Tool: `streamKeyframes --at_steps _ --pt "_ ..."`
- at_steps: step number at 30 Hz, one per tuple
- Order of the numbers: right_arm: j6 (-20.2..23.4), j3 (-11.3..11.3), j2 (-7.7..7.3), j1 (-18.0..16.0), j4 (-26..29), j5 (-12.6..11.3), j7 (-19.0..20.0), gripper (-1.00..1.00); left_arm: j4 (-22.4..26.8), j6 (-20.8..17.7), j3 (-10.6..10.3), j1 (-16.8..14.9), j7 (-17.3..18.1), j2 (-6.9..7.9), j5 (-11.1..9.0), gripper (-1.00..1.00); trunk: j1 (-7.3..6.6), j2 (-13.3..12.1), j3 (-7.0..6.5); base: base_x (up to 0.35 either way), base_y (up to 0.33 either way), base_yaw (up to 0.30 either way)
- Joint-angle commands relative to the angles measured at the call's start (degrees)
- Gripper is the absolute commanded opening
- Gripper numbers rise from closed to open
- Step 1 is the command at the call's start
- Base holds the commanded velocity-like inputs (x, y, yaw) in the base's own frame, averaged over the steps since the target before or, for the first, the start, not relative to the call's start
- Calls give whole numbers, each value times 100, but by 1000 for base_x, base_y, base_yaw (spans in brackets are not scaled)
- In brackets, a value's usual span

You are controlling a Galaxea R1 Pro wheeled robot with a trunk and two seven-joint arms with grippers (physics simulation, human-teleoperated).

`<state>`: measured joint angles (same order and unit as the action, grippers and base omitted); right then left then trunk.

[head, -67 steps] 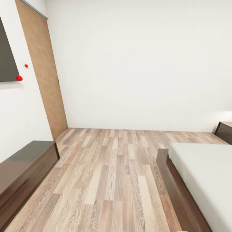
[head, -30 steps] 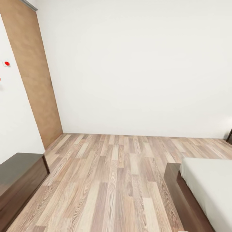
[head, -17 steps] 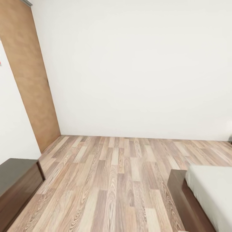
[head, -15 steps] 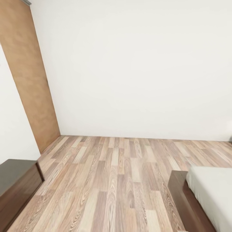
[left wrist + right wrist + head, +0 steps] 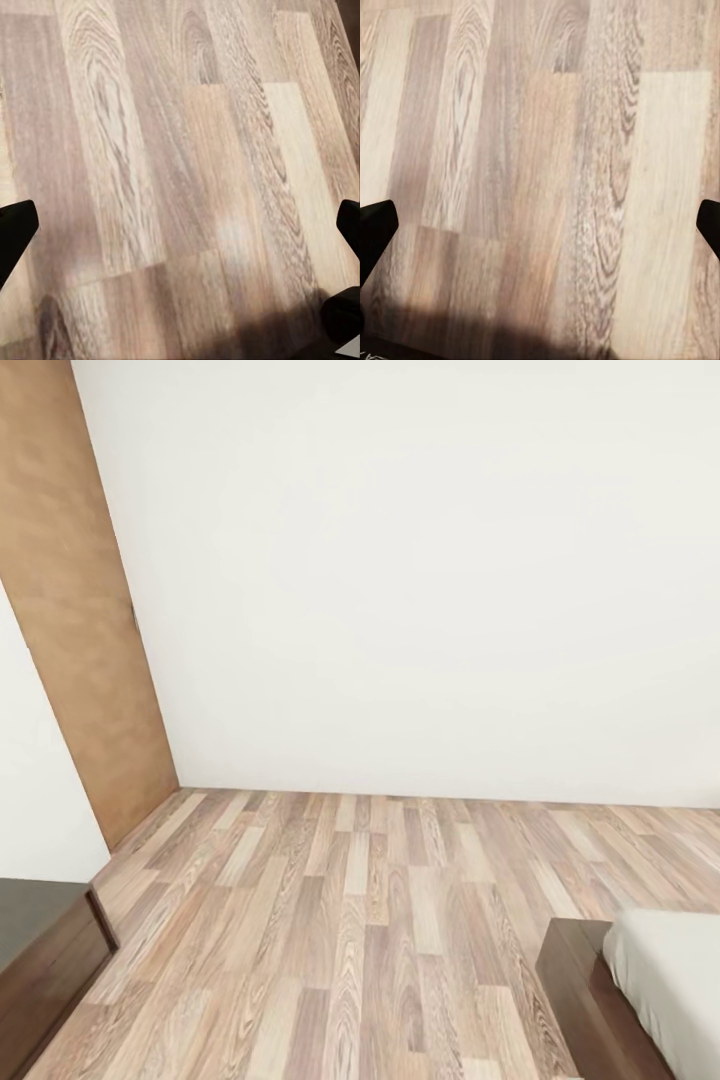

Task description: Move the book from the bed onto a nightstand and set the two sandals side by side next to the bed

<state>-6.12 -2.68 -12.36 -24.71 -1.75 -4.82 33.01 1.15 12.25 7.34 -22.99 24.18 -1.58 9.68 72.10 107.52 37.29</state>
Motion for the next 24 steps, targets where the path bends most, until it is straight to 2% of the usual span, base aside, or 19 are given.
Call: streamKeyframes --at_steps 1,24 --pt "-11 -22 -2 -8 -19 -37 31 100 -4 23 49 -3 7 0 60 100 3 3 6 321 0 0" --pt "-12 -22 25 -8 -19 -25 13 100 -1 14 66 -3 15 10 54 100 3 3 6 322 0 0"
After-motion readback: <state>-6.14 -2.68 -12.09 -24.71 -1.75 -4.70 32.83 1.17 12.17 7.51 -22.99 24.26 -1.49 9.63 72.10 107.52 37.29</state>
